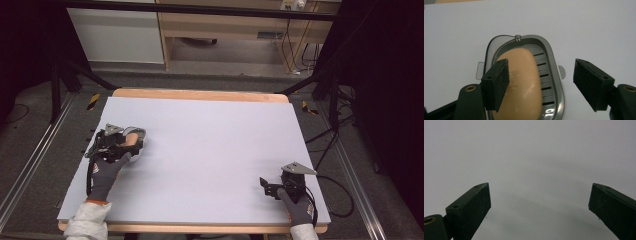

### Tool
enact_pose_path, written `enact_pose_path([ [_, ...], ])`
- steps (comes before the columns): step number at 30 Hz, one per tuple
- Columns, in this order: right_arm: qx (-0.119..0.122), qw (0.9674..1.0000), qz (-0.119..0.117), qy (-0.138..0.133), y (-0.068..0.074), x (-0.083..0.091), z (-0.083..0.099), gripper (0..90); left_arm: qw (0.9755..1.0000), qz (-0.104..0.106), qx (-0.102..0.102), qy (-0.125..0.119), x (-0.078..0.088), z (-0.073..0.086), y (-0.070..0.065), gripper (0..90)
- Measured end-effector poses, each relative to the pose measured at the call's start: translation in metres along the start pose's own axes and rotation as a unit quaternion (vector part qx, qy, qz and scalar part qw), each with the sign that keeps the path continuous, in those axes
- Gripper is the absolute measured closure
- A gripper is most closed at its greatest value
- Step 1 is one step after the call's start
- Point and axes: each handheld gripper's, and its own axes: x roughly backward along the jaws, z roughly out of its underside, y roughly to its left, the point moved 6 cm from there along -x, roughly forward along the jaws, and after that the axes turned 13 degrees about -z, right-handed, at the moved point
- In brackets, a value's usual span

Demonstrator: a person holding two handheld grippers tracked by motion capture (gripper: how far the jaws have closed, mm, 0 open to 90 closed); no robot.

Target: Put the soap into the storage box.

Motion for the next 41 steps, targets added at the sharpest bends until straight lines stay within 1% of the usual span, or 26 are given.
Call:
enact_pose_path([
  [2, 0.003, 1.0, 0.001, 0.0, 0.0, 0.0, 0.0, 4.4, 1.0, 0.001, 0.003, -0.004, 0.002, 0.0, 0.0, 28.5],
  [5, 0.001, 1.0, 0.003, -0.001, -0.001, 0.0, 0.0, 4.4, 0.9999, 0.006, 0.01, -0.009, 0.006, 0.001, -0.002, 28.8],
  [6, 0.004, 1.0, 0.005, -0.001, -0.002, 0.0, 0.0, 4.4, 0.9999, 0.007, 0.008, -0.009, 0.007, 0.002, -0.002, 28.8],
  [7, 0.0, 1.0, 0.007, -0.003, -0.002, 0.001, 0.0, 4.4, 0.9999, 0.008, 0.007, -0.011, 0.008, 0.003, -0.003, 28.8],
  [9, -0.001, 1.0, 0.006, -0.004, -0.002, 0.001, -0.001, 4.4, 0.9998, 0.017, 0.006, -0.013, 0.013, 0.005, -0.006, 28.9],
  [11, 0.0, 0.9999, 0.011, -0.006, -0.003, 0.003, -0.001, 4.4, 0.9996, 0.019, 0.004, -0.018, 0.017, 0.008, -0.009, 28.9],
  [13, 0.0, 0.9999, 0.012, -0.007, -0.004, 0.003, -0.001, 4.4, 0.9995, 0.023, -0.004, -0.023, 0.022, 0.011, -0.012, 28.7],
  [16, -0.004, 0.9998, 0.014, -0.009, -0.005, 0.005, -0.001, 4.4, 0.9991, 0.032, -0.008, -0.026, 0.029, 0.015, -0.016, 28.5],
  [20, -0.003, 0.9996, 0.026, -0.011, -0.01, 0.007, 0.0, 4.4, 0.9986, 0.04, -0.011, -0.031, 0.036, 0.021, -0.022, 27.7],
  [22, -0.007, 0.9995, 0.029, -0.011, -0.011, 0.008, 0.0, 4.4, 0.9984, 0.043, -0.017, -0.033, 0.04, 0.027, -0.026, 26.5],
  [23, -0.005, 0.9994, 0.032, -0.011, -0.012, 0.009, 0.001, 4.4, 0.9983, 0.044, -0.018, -0.033, 0.041, 0.03, -0.027, 25.9],
  [28, -0.015, 0.9991, 0.037, -0.013, -0.018, 0.013, 0.004, 4.4, 0.9981, 0.048, -0.026, -0.028, 0.046, 0.044, -0.034, 23.9],
  [30, -0.021, 0.9988, 0.04, -0.015, -0.02, 0.015, 0.006, 4.4, 0.9981, 0.047, -0.033, -0.025, 0.047, 0.051, -0.036, 23.2],
  [31, -0.018, 0.9988, 0.042, -0.017, -0.022, 0.015, 0.006, 4.4, 0.998, 0.047, -0.036, -0.021, 0.047, 0.056, -0.036, 22.8],
  [33, -0.025, 0.9986, 0.042, -0.017, -0.023, 0.017, 0.007, 4.4, 0.9981, 0.047, -0.038, -0.016, 0.047, 0.063, -0.036, 22.3],
  [34, -0.024, 0.9986, 0.044, -0.016, -0.024, 0.017, 0.007, 4.4, 0.998, 0.046, -0.04, -0.014, 0.047, 0.065, -0.036, 22.1],
  [35, -0.024, 0.9985, 0.047, -0.016, -0.024, 0.017, 0.007, 4.4, 0.998, 0.046, -0.042, -0.008, 0.048, 0.072, -0.035, 21.9],
  [37, -0.025, 0.9985, 0.048, -0.015, -0.024, 0.017, 0.007, 4.4, 0.9979, 0.045, -0.045, -0.006, 0.049, 0.075, -0.034, 21.9],
  [41, -0.022, 0.9984, 0.051, -0.01, -0.025, 0.016, 0.009, 4.4, 0.9981, 0.041, -0.045, -0.003, 0.051, 0.082, -0.03, 21.8],
])
